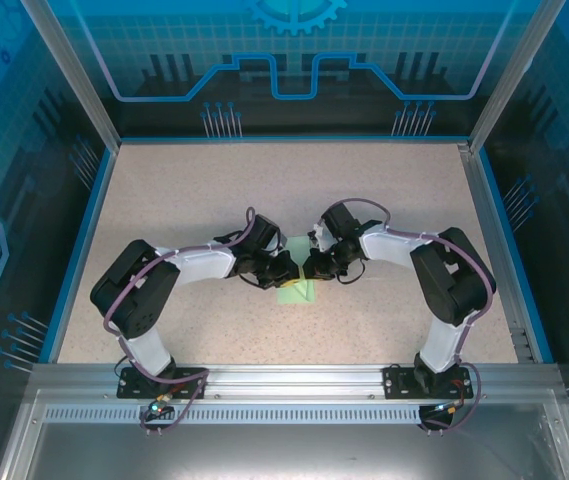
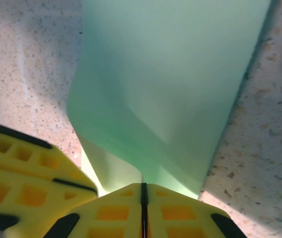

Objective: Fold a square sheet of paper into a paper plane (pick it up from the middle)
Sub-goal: Fold the triangle a second time at the center of the table.

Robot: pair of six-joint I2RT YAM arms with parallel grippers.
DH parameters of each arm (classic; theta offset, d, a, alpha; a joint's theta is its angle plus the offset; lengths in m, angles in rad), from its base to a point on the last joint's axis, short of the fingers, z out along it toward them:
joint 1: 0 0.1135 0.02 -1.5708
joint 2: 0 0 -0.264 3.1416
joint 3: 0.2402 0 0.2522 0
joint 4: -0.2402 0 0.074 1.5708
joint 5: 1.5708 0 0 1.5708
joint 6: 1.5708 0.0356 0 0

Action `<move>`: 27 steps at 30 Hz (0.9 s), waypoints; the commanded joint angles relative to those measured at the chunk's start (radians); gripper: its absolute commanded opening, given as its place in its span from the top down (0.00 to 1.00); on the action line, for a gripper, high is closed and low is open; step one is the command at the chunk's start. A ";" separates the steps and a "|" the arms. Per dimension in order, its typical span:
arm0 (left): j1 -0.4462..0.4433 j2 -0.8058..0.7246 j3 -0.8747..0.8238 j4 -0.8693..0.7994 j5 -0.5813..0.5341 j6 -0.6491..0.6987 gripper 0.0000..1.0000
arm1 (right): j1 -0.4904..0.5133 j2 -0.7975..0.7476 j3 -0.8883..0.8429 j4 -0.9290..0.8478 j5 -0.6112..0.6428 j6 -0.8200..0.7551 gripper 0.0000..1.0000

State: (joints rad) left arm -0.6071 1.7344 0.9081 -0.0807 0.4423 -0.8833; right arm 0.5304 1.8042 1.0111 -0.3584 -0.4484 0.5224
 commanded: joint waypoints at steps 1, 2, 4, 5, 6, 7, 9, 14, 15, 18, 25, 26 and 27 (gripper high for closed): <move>-0.008 0.000 0.038 0.007 0.022 0.023 0.89 | 0.012 0.016 0.025 -0.025 0.037 -0.018 0.91; -0.008 0.003 0.040 0.007 0.023 0.024 0.89 | 0.013 0.017 0.028 -0.025 0.042 -0.018 0.91; -0.009 0.013 0.045 0.007 0.025 0.025 0.89 | 0.011 0.021 0.034 -0.028 0.052 -0.023 0.91; -0.008 0.016 0.047 0.008 0.025 0.025 0.89 | 0.011 0.023 0.037 -0.027 0.056 -0.026 0.91; -0.009 0.022 0.049 0.011 0.027 0.026 0.89 | 0.011 0.026 0.040 -0.030 0.056 -0.028 0.91; -0.009 0.028 0.052 0.012 0.026 0.024 0.89 | 0.012 0.029 0.045 -0.029 0.057 -0.031 0.91; -0.009 0.038 0.057 0.012 0.029 0.024 0.89 | 0.011 0.033 0.051 -0.030 0.059 -0.037 0.91; -0.008 0.053 0.065 0.010 0.032 0.027 0.89 | 0.009 0.043 0.064 -0.040 0.071 -0.045 0.90; -0.008 0.056 0.068 0.010 0.033 0.029 0.89 | 0.009 0.043 0.065 -0.042 0.072 -0.044 0.90; -0.009 0.063 0.071 0.007 0.031 0.030 0.89 | 0.009 0.046 0.066 -0.047 0.083 -0.045 0.90; -0.010 0.079 0.080 0.002 0.032 0.036 0.90 | 0.005 0.050 0.072 -0.053 0.103 -0.045 0.90; -0.009 0.083 0.081 0.000 0.031 0.037 0.90 | 0.006 0.052 0.075 -0.055 0.105 -0.046 0.90; -0.009 0.084 0.080 0.001 0.032 0.037 0.90 | 0.006 0.052 0.077 -0.057 0.107 -0.048 0.90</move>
State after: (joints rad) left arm -0.6071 1.8019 0.9642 -0.0696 0.4503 -0.8787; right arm 0.5304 1.8370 1.0588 -0.3912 -0.3511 0.4919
